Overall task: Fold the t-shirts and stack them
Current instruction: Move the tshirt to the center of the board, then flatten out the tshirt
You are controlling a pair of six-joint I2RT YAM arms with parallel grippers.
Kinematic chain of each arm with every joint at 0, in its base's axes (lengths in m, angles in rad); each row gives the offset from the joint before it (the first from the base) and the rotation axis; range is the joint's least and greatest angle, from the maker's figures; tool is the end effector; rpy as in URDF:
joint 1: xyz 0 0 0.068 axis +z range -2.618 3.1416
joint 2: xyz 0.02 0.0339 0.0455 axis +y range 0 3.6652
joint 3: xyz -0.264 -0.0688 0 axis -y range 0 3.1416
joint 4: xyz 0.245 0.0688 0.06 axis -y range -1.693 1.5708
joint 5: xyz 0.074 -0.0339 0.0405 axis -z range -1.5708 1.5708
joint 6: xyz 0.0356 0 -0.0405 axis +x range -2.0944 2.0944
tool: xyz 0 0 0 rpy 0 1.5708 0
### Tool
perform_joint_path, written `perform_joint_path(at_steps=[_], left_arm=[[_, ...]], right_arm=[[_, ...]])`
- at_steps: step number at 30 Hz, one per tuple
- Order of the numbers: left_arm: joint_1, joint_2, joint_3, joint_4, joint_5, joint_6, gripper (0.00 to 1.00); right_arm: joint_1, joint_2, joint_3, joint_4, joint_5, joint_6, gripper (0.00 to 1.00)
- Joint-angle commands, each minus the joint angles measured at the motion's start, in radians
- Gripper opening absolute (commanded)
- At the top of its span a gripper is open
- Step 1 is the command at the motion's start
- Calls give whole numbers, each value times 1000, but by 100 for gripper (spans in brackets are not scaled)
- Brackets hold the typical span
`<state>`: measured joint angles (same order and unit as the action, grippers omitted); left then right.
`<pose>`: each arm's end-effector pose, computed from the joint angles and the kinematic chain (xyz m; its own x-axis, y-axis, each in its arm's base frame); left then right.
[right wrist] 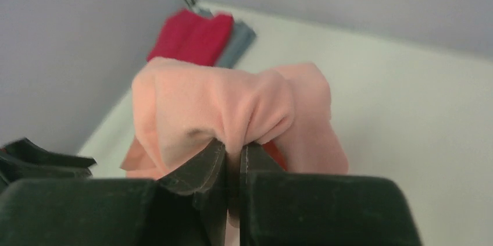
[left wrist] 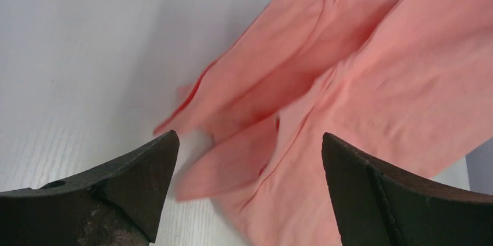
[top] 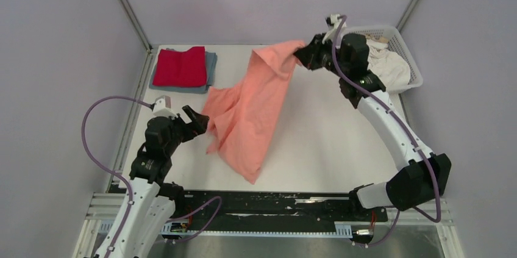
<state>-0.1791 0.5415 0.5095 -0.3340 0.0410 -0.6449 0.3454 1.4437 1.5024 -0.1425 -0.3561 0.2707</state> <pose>0.1403 -0.0269 0.2625 -0.4111 -0.5360 -0.7374 -0.0393 0.8186 -0.5730 0.3106 0.1250 0.4407 -0.2482 0.1771 -0.9524 -0.5997 0.7440 0.2946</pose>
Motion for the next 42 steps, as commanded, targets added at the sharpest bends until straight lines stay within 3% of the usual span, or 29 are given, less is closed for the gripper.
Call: perform_joint_path(at_steps=[1,6,8,9,10,12,16,19,24,29,33,38,42], left_arm=[[0,22,30,-65,-71,-87,100],[0,125,17,-102,-48,-115,100],[-1,172,5,-90,3,-116,100],[0,194,-2,-67,43,-118,100],[0,205,-19,-50,63,-120,100],[0,241,-36,-6,93,-130,100],[0,356,-9,-25,48,-114,100],[-7,381,5,-8,163,-88,100],[-163,377,42,14,164,-34,100],[-255,491,89,22,147,-57,99],[-341,575,125,55,124,-79,92],[-381,640,179,-37,13,-83,86],[-394,652,153,34,67,-101,69]], right_arm=[[-51,-172,-412,79,124,148,13],[-137,-198,-715,40,438,226,38],[-161,-206,-728,-11,506,230,71],[-162,-218,-721,-31,525,213,82],[-161,-230,-708,-44,532,196,91],[-162,-260,-694,-55,512,162,99],[-158,-318,-699,-54,434,102,100],[-157,-334,-716,-43,421,84,100],[-112,-306,-709,-11,302,22,100],[32,-215,-661,-45,421,-37,100],[58,-158,-653,-46,415,-21,100],[72,-156,-678,-46,446,19,100],[73,-172,-711,-47,469,54,100]])
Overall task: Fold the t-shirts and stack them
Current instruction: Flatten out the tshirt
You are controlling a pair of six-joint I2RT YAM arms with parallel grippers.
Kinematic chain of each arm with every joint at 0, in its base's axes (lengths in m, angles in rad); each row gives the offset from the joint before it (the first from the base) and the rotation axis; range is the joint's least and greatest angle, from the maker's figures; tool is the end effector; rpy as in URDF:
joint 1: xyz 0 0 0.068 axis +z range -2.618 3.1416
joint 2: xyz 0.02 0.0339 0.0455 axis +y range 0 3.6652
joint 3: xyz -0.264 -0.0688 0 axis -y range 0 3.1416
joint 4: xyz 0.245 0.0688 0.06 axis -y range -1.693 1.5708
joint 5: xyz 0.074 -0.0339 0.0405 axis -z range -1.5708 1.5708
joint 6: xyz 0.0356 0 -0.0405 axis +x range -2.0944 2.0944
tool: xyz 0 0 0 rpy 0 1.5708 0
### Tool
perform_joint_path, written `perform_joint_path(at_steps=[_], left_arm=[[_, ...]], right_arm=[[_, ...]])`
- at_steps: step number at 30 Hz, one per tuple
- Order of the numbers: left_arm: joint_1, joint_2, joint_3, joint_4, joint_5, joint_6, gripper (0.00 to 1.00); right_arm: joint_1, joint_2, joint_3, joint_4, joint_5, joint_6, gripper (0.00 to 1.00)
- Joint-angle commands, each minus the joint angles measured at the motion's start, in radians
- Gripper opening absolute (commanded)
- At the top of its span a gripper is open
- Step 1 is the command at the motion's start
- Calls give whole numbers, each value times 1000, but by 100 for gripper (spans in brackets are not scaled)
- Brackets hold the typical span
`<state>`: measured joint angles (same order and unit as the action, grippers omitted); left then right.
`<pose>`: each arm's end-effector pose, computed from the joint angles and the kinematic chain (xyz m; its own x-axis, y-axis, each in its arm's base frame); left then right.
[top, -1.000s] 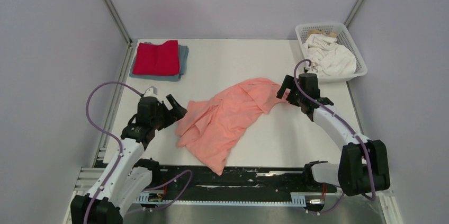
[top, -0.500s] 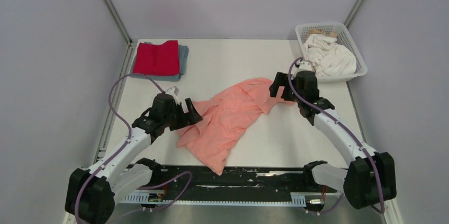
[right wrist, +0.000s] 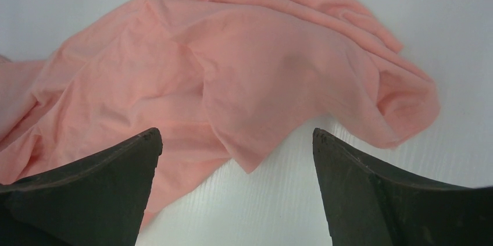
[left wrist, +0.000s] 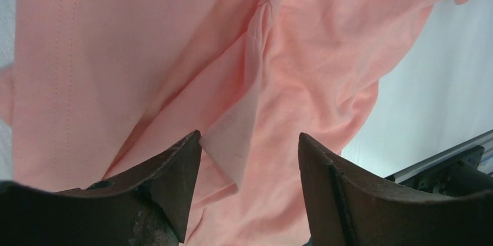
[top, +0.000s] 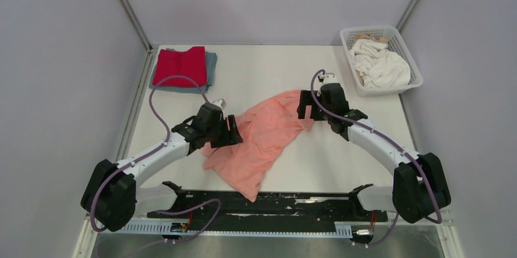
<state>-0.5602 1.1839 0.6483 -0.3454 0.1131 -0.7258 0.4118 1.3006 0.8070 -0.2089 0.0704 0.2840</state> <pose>0.1938 -0.1263 0.2002 -0.8796 -0.2268 -0.4182 0.0067 0.8731 -0.4875 0.2551 0.1087 0.2339 -0.6665 0.0139 -0.7454 -0.1701 0.9706 0.1702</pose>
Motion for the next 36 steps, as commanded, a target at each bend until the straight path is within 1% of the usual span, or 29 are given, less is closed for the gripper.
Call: perform_joint_path(at_steps=[1,3,8,10,11,12,14,16,19,23,27,30,32,34,36], left_arm=[[-21,22,15,63,0,-24,65],[-32,48,27,72,-7,-26,60],[-38,119,53,78,-34,-25,53],[-41,139,62,63,-62,-24,46],[-43,145,63,54,-87,-24,38],[-44,146,64,52,-94,-22,33],[-44,137,61,52,-102,-20,13],[-44,122,56,55,-107,-18,1],[-45,91,46,59,-110,-8,0],[-45,26,35,46,-175,-1,0],[-45,-28,35,31,-244,6,0],[-44,-52,37,33,-258,13,0],[-45,-59,36,37,-258,15,0],[-44,-60,35,35,-265,15,0],[-44,-61,34,31,-276,15,0]], right_arm=[[8,-34,-24,18,43,48,100],[8,-50,-46,18,42,70,100],[10,-113,-97,22,33,101,100],[13,-135,-116,21,28,105,100],[13,-144,-125,22,23,112,100],[15,-152,-134,21,17,120,100],[20,-159,-151,22,1,137,100],[30,-159,-165,22,-11,144,100],[41,-156,-186,22,-6,158,100],[67,-148,-205,20,7,152,99],[93,-82,-186,12,36,179,95],[100,-25,-157,8,101,219,87],[101,12,-145,8,179,262,83],[99,45,-125,10,236,282,82],[100,75,-105,24,234,284,82]])
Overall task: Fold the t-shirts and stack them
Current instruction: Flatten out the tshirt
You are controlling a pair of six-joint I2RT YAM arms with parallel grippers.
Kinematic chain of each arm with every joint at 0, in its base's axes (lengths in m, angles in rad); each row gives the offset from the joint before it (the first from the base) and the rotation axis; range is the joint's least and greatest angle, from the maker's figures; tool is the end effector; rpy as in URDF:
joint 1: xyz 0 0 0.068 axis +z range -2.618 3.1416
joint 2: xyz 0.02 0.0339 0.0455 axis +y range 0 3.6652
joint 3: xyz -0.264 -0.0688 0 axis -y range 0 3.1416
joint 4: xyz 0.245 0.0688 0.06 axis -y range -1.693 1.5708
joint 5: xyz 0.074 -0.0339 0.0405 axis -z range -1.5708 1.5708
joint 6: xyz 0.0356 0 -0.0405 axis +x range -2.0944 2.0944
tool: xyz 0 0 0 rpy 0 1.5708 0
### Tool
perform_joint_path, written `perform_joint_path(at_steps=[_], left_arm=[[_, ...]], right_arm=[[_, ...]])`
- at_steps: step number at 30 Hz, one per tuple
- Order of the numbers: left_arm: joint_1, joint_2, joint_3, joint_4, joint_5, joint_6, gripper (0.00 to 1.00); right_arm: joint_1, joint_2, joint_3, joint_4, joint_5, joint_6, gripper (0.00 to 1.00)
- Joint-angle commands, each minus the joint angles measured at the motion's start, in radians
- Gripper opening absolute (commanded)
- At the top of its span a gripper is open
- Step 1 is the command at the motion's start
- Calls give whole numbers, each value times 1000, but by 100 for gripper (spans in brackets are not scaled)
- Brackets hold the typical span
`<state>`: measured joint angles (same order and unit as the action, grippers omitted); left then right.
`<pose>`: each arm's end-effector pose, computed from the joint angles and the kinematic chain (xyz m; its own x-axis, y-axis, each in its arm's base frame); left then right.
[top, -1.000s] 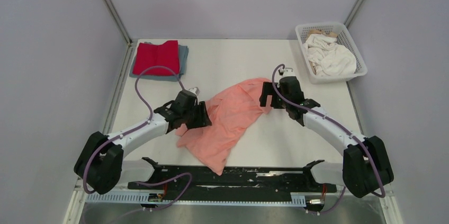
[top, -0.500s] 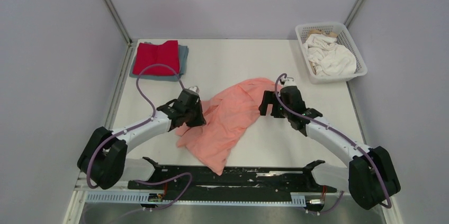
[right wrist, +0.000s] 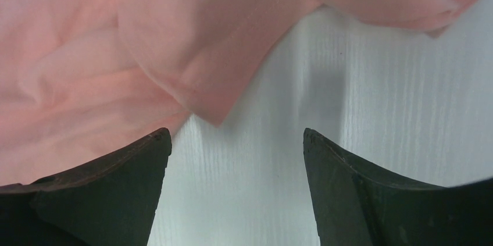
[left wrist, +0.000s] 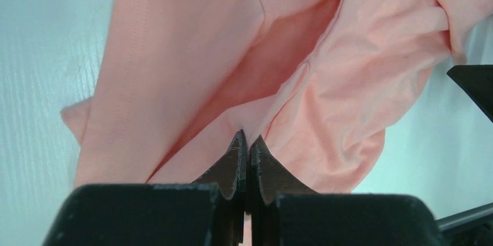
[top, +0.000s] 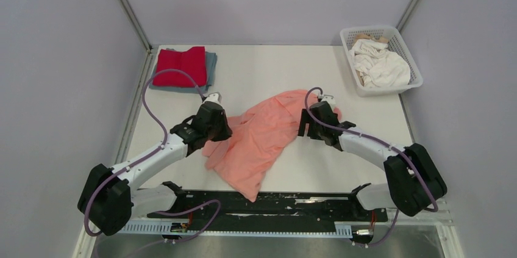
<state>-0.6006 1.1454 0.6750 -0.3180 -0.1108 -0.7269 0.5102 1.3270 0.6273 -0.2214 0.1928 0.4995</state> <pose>0.1951 -0.1289 0.2188 -0.7677 -0.2747 -0.5789 -0.0172 0.9120 -0.4099 0.2200 0.1153 0.1711 -0.7911 0.0960 -0.6041 0.0009 0.9878 0.1558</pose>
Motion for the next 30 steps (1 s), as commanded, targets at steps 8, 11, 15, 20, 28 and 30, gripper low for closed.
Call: perform_joint_path(at_steps=[8,11,15,20,28,30], left_arm=[[-5,-27,1,10,-49,25,0],[-4,-34,-2,7,-52,26,0],[-4,-51,-9,1,-72,29,0],[-4,-66,-14,-5,-96,33,0],[-4,-59,-3,-23,-144,34,0],[-4,-62,-3,-29,-159,35,0]], right_arm=[[3,194,139,79,115,17,81],[2,230,155,71,162,42,77],[-2,239,167,63,234,65,69],[-15,237,177,63,238,59,51],[-34,189,138,63,202,57,28],[-47,189,130,63,202,54,27]])
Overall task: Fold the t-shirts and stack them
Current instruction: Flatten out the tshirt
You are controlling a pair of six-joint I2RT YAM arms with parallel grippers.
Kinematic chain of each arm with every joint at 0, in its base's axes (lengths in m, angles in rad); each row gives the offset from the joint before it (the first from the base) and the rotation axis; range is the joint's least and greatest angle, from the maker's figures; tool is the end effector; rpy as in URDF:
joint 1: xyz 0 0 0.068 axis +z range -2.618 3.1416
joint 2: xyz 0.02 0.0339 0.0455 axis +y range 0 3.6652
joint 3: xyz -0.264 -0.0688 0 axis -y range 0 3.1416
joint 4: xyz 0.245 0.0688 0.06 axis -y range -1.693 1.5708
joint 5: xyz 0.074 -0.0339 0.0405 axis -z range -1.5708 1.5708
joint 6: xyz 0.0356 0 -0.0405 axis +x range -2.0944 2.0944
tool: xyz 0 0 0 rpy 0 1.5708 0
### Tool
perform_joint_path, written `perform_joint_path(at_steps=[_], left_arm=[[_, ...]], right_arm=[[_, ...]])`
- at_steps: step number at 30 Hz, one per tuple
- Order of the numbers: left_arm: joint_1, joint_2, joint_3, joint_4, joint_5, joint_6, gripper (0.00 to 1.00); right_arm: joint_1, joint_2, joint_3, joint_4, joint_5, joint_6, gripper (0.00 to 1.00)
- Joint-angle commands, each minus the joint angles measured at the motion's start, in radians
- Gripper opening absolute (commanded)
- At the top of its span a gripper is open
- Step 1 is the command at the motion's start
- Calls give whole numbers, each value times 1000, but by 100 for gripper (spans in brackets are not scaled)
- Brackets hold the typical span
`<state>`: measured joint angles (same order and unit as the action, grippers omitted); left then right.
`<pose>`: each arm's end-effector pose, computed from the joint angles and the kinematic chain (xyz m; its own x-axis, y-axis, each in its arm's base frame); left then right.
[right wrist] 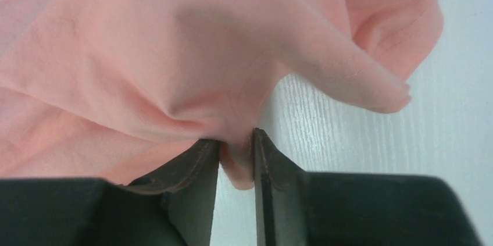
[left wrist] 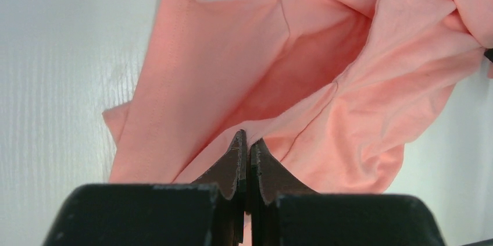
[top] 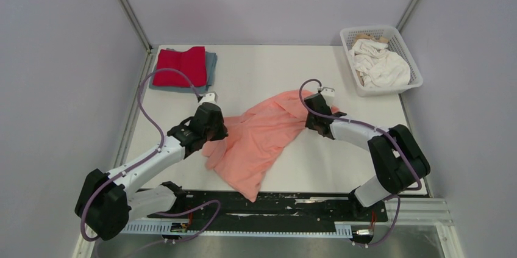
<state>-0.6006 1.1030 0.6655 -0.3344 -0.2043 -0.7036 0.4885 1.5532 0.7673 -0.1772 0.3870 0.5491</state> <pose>0.1908 -0.1219 0.2238 -0.7192 -0.2752 -0.6380 -0.0418 0.9337 -0.3557 0.2642 0.1252 0.1587 -0.7459 0.1509 -0.6488 0.1700 0.9849 0.0337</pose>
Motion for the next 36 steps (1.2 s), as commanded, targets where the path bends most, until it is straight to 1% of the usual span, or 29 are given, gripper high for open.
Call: perform_joint_path(at_steps=[1,2,5,8,10,11,14,15,17,19,23,25,27,28,29,30,31,32,33,34,36], left_arm=[[-5,-20,7,-14,-74,12,0],[-5,-21,6,-15,-79,11,0],[-4,-20,15,-22,-106,11,0],[-3,-30,50,-39,-164,23,0],[-2,-44,100,-50,-240,45,0],[-1,-51,139,-52,-293,68,0],[5,-92,227,-48,-388,121,0],[6,-111,272,-34,-427,160,0],[7,-141,346,-27,-460,224,0],[6,-181,431,-32,-457,279,0],[7,-278,571,-18,-387,399,0],[7,-323,633,-20,-334,437,0],[7,-363,695,-19,-250,464,0],[7,-372,745,-22,-161,480,0],[7,-384,780,-49,-113,502,0],[7,-384,854,-72,-26,511,0],[7,-377,898,-130,17,517,0],[7,-373,974,-154,99,518,0],[7,-366,1007,-182,137,526,0],[7,-363,1062,-191,211,532,0],[7,-345,1145,-221,307,559,0]], right_arm=[[-32,-36,-13,19,1,5,23],[-34,-37,-16,19,-5,5,20],[-36,-62,-23,18,-13,-9,1],[-38,-146,-22,18,-15,-29,0],[-41,-226,-7,17,-13,-52,0],[-44,-267,5,18,-10,-67,0],[-61,-393,61,18,-4,-109,0],[-65,-435,83,17,-5,-126,0],[-72,-513,142,18,-5,-169,0],[-72,-581,208,15,-11,-217,0],[-72,-711,329,14,-62,-282,0],[-73,-767,388,8,-116,-311,0],[-72,-805,464,-14,-182,-325,0],[-72,-818,497,-26,-219,-330,0],[-73,-830,536,-40,-251,-333,0],[-73,-839,576,-57,-286,-336,0],[-72,-847,609,-77,-321,-337,0],[-73,-857,638,-83,-350,-336,0],[-71,-866,658,-84,-388,-333,0],[-72,-874,678,-84,-428,-330,0],[-72,-883,711,-85,-473,-327,0]])
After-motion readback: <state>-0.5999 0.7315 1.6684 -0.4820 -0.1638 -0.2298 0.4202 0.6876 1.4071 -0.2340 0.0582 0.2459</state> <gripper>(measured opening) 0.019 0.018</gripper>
